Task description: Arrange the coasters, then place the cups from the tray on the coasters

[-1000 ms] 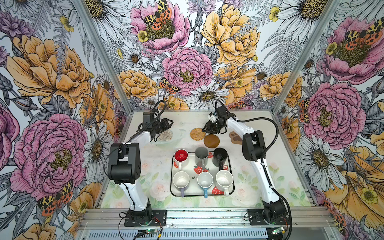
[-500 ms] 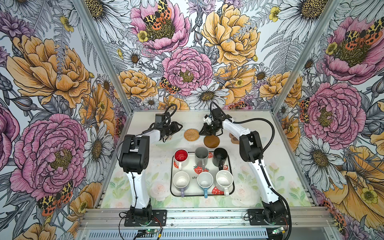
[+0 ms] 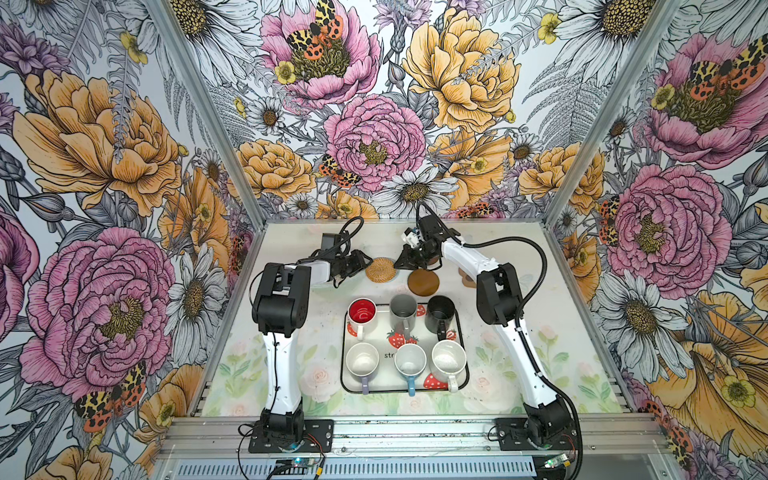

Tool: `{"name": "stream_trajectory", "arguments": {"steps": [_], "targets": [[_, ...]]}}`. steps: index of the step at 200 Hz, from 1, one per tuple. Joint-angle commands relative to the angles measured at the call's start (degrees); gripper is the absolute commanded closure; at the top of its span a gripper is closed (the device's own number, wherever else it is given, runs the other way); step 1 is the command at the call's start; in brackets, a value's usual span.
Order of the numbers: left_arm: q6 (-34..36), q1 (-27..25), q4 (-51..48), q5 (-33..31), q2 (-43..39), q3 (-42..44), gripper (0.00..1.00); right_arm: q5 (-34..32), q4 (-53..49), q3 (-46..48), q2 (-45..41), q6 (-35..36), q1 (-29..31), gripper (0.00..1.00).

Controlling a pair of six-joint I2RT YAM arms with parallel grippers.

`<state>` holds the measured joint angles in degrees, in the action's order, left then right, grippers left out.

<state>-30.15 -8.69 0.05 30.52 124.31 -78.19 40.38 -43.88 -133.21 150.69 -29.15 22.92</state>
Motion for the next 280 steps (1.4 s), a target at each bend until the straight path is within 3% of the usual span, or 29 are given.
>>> {"name": "stream_trajectory", "arguments": {"steps": [1,63,99,151,190,209,280], "targets": [[-0.35,-0.32,0.91,0.94,1.32,-2.07,0.57,0.56,0.47,-2.62,1.75,-0.44,0.29,0.85],[-0.70,-0.52,0.90,1.95,3.64,-3.11,0.61,0.94,0.52,-3.89,3.25,-1.16,0.55,0.75],[-0.87,-0.86,0.88,2.44,4.38,-3.29,0.65,1.20,0.54,-4.08,3.64,-1.31,0.73,0.76],[-0.79,-1.59,0.87,2.86,3.13,-2.76,0.74,1.12,0.57,-4.16,3.25,-1.32,0.91,0.85],[-0.67,-1.68,0.83,2.78,2.17,-2.23,0.88,0.93,0.56,-4.21,2.94,-1.31,0.99,0.86],[-0.73,-1.93,0.91,2.62,1.41,-2.05,1.00,0.92,0.55,-4.34,2.61,-1.33,0.99,0.87],[-0.26,-1.77,0.89,1.86,-2.79,-0.96,1.00,0.89,0.55,-4.69,0.79,-1.26,1.49,0.88]]}}
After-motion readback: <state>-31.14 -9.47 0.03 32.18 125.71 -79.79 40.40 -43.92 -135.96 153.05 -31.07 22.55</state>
